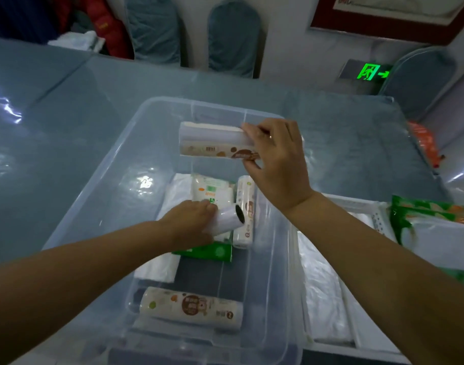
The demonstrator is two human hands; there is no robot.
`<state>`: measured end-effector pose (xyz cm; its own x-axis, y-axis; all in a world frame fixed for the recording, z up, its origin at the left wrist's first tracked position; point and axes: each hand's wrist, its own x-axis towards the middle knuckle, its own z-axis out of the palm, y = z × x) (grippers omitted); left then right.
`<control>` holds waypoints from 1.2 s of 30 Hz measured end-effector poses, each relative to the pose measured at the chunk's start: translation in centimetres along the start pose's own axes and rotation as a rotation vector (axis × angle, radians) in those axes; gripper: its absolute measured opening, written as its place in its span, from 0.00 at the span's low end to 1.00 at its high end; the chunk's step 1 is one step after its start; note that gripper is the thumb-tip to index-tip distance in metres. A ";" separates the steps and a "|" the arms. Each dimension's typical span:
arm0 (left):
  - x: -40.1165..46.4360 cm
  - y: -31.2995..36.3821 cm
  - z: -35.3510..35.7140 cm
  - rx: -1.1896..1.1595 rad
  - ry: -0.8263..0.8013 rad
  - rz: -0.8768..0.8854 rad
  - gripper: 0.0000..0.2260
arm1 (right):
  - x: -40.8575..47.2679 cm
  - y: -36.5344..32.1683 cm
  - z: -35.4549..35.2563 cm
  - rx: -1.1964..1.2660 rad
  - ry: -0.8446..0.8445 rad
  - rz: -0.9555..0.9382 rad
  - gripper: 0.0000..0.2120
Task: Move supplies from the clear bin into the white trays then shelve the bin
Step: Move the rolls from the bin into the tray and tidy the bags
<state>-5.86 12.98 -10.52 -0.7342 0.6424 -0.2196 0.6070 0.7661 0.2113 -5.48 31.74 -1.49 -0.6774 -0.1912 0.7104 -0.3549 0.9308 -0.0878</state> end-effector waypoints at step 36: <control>16.9 41.2 -2.8 -0.180 0.311 0.241 0.24 | -37.5 32.7 -24.4 0.190 -0.998 0.595 0.27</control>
<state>5.87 55.37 -2.82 -0.6514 0.7441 0.1480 0.7299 0.5613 0.3902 24.03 76.91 -13.96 -0.9431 0.0195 -0.3318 0.1539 0.9104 -0.3840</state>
